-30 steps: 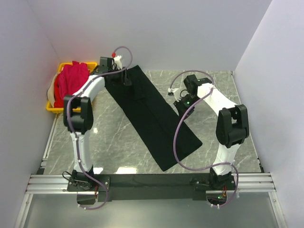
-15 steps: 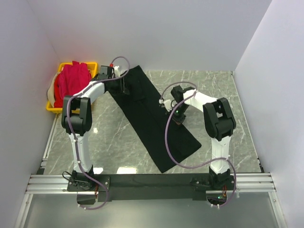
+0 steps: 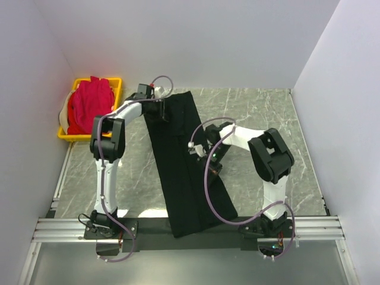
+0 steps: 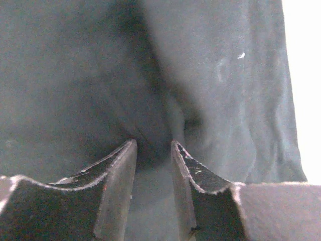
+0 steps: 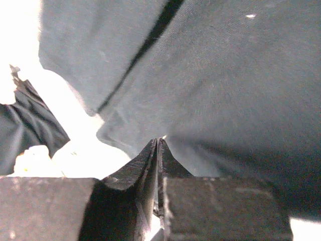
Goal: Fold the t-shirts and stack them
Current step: Fold the tshirt
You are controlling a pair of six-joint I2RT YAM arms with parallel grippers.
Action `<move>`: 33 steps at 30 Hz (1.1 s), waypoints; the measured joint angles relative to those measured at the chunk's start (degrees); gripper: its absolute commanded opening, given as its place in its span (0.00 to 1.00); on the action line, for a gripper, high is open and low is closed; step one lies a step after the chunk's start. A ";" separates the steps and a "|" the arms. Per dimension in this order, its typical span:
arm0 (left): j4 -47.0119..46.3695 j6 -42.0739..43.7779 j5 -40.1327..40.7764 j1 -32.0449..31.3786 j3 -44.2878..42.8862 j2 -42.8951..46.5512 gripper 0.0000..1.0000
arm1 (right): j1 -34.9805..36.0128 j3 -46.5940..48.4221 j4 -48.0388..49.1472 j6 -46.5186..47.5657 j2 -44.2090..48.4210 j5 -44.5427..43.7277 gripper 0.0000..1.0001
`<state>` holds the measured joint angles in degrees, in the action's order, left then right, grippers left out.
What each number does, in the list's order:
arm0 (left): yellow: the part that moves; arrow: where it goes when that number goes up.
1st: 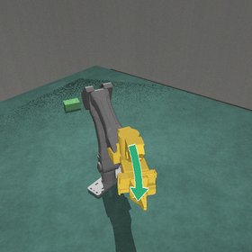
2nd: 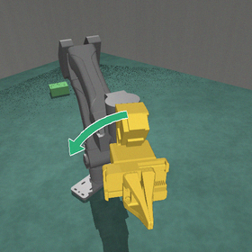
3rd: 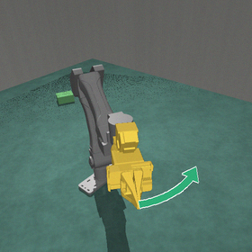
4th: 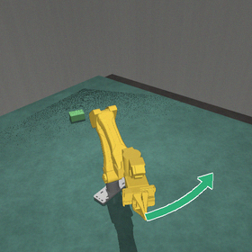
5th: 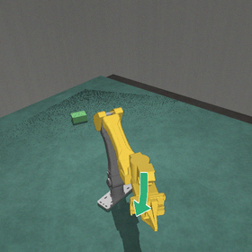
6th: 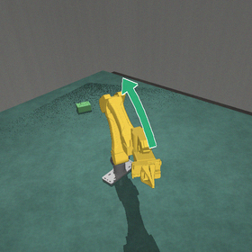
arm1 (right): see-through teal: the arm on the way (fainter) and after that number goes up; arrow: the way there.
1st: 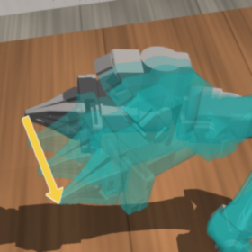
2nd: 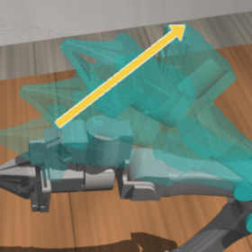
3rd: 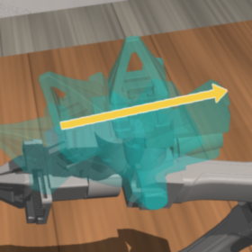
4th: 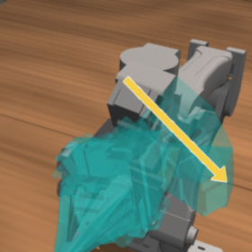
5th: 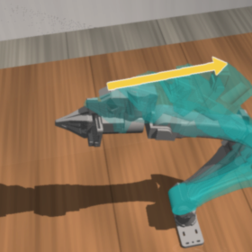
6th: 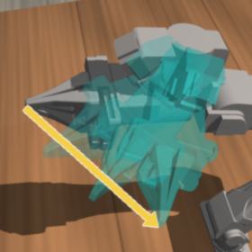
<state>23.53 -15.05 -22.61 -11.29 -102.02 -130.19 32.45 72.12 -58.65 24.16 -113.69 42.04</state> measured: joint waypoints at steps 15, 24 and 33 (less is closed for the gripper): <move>-0.81 0.98 -4.17 -3.78 -26.05 -17.77 0.51 | -13.84 7.82 6.40 -7.34 4.92 0.37 0.14; -8.50 0.57 -4.70 -1.73 -14.23 -10.62 0.51 | -15.45 9.94 10.45 -11.10 4.57 -1.97 0.13; -9.31 0.33 -7.82 -0.96 0.87 4.13 0.42 | -15.45 9.94 11.89 -11.93 4.57 -2.21 0.11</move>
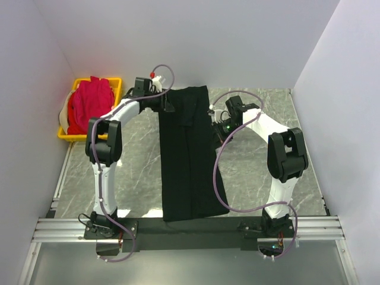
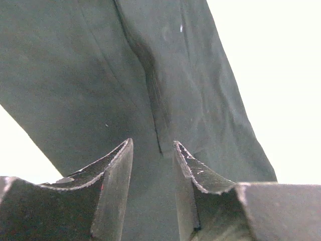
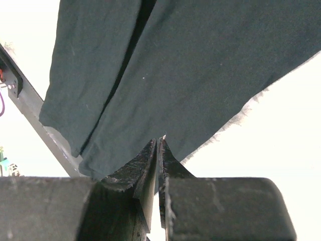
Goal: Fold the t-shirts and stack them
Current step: Fold the tshirt
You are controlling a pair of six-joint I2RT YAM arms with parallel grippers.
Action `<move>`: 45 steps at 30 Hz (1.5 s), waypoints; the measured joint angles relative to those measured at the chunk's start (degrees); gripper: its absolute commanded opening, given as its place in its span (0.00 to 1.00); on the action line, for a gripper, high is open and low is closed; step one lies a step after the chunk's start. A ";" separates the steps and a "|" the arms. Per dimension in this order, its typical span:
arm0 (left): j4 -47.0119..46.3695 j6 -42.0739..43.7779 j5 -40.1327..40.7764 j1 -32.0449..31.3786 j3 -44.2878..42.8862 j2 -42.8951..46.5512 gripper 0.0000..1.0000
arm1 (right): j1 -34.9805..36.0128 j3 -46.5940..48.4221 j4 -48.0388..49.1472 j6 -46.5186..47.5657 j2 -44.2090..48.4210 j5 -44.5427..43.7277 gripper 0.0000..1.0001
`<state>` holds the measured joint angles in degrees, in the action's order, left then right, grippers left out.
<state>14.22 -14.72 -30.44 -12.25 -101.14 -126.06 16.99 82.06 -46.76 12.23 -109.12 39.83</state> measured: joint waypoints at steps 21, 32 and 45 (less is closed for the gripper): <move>-0.44 -5.55 0.79 -2.12 -11.28 -14.58 0.47 | -0.98 2.73 1.20 -0.20 -2.86 -2.84 0.16; -6.69 1.75 -6.71 2.12 11.10 8.35 0.88 | -2.23 -5.79 1.11 11.47 18.58 -5.31 0.64; 10.49 37.51 -16.83 4.74 36.85 64.06 0.99 | 12.13 -32.74 -0.11 39.65 63.14 -12.11 0.78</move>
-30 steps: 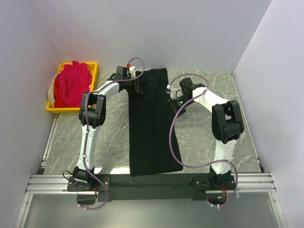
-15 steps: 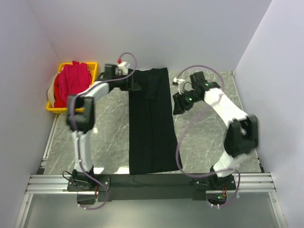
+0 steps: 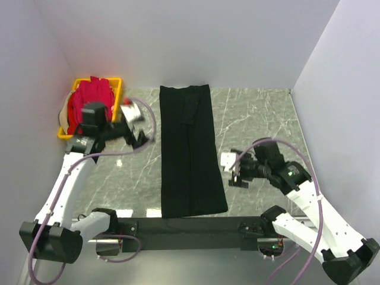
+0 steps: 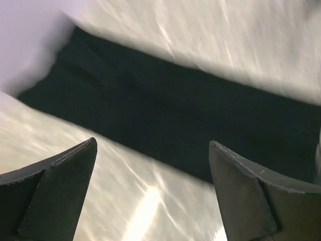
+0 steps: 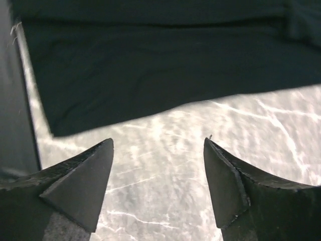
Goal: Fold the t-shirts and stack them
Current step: Fold the tshirt
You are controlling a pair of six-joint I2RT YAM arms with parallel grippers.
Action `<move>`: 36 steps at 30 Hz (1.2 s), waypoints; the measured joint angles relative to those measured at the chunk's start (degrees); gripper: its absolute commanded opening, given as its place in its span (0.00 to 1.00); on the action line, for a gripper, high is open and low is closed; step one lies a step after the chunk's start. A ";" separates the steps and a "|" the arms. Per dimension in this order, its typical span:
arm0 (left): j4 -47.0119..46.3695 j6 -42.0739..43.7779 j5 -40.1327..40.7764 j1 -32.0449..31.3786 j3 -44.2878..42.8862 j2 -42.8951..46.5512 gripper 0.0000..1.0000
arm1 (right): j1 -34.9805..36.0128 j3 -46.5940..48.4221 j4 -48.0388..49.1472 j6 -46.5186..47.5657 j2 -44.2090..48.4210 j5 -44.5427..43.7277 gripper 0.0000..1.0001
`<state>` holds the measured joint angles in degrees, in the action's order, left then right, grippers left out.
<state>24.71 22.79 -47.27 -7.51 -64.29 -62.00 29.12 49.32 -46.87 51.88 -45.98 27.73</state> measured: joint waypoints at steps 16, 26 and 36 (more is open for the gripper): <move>25.44 38.16 6.32 -17.88 34.91 20.76 0.90 | 34.14 -21.03 2.45 7.61 1.40 -10.67 0.58; 22.23 40.02 8.41 -18.49 34.77 16.87 0.90 | 37.75 -25.88 10.01 7.02 -4.46 -13.62 0.52; 22.03 42.56 9.70 -24.06 34.77 15.72 0.84 | 38.14 -23.85 14.45 2.73 -13.55 -15.98 0.26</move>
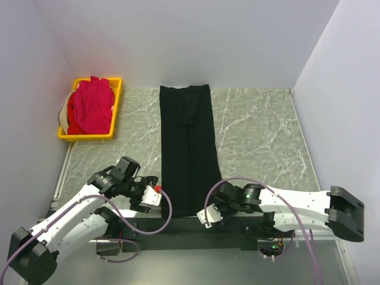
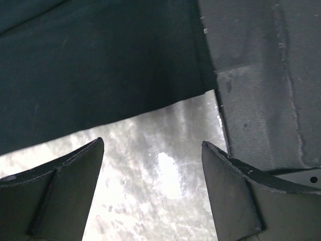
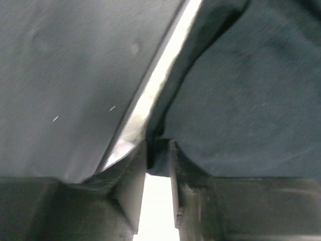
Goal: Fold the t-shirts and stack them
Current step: Fold the tshirt
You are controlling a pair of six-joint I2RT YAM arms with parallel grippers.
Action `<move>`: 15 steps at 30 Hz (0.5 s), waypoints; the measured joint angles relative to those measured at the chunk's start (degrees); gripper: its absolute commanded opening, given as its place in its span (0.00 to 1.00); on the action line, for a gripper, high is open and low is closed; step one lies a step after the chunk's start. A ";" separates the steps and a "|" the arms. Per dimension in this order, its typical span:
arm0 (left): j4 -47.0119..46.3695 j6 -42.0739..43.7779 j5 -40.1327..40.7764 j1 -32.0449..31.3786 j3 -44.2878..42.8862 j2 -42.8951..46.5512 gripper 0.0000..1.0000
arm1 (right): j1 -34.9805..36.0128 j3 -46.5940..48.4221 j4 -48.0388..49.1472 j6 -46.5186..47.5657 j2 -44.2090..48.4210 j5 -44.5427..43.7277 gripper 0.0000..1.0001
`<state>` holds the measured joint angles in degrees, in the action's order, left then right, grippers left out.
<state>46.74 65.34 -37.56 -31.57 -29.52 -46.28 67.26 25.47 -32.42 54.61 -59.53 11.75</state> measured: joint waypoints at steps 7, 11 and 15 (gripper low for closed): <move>-0.33 1.99 0.44 -2.38 0.00 -1.75 0.75 | 0.48 2.19 4.26 -4.09 -5.07 -2.29 0.00; -1.88 1.66 0.63 -5.09 0.02 -1.77 0.47 | 0.17 2.60 3.98 -6.34 -4.81 -2.08 0.00; -6.86 -3.58 2.25 -10.47 0.17 -2.38 0.34 | -0.94 3.48 1.90 -8.74 -2.01 -0.44 0.00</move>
<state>39.88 61.76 -35.31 -42.04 -29.34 -48.66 66.32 28.95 -30.52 45.87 -61.54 11.31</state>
